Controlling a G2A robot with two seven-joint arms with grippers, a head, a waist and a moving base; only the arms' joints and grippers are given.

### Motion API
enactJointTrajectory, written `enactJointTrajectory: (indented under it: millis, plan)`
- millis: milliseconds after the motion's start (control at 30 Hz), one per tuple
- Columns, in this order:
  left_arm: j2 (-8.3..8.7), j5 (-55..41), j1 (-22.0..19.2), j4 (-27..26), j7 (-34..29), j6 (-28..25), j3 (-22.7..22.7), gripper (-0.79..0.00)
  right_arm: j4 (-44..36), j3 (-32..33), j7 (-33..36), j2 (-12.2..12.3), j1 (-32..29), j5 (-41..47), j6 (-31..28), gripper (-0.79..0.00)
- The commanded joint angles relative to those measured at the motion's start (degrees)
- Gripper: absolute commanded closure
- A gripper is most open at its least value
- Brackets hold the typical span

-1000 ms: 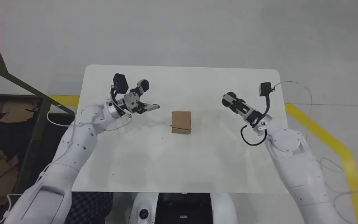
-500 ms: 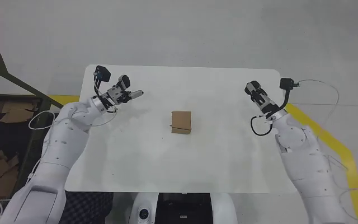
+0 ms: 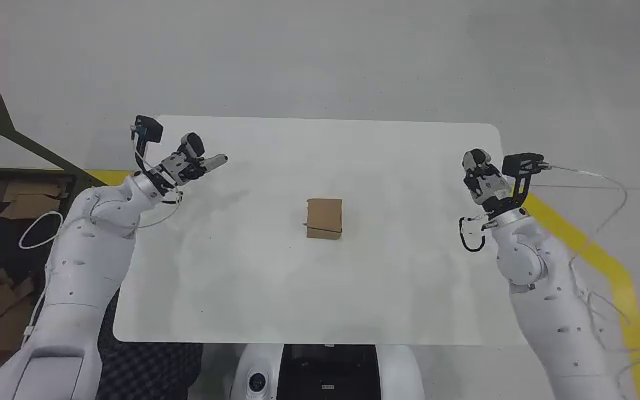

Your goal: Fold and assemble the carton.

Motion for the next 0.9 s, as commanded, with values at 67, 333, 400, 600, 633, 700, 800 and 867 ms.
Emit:
enactJointTrajectory:
  millis: [67, 333, 400, 600, 633, 700, 800, 867]
  plan:
    - [0.53, -1.6, 1.2, -0.9, -1.2, 0.7, -2.0, -0.785, -1.4, 0.7, -1.2, 0.0, -1.0, -2.5, 1.8, 0.000]
    - [1.18, -3.8, 2.2, -1.5, -3.2, 1.0, -4.2, -0.785, -1.7, 0.6, -2.1, -0.3, -0.9, -7.0, 7.0, -0.785]
    - [1.19, -3.8, 2.2, -1.5, -3.2, 1.0, -4.2, -0.784, -1.7, 0.7, -2.0, -0.3, -0.9, -7.0, 7.0, -0.247]
    - [1.18, -3.8, 2.2, -1.5, -3.2, 1.0, -4.2, -0.784, -1.7, 0.6, -2.1, -0.3, -0.9, -7.0, 7.0, -0.583]
    - [1.18, -3.8, 2.2, -1.5, -3.2, 1.0, -4.2, -0.784, -1.7, 0.6, -2.1, -0.3, -0.9, -7.0, 7.0, -0.616]
    - [1.18, -3.8, 2.2, -1.5, -3.2, 1.0, -4.2, -0.784, -1.7, 0.6, -2.1, -0.3, -0.9, -7.0, 7.0, -0.701]
    - [1.18, -3.8, 2.2, -1.5, -3.2, 1.0, -4.2, -0.784, -1.7, 0.6, -2.1, -0.3, -0.9, -7.0, 7.0, -0.764]
    - [1.18, -3.8, 2.2, -1.5, -3.2, 1.0, -4.2, -0.784, -1.7, 0.6, -2.1, -0.3, -0.9, -7.0, 7.0, -0.781]
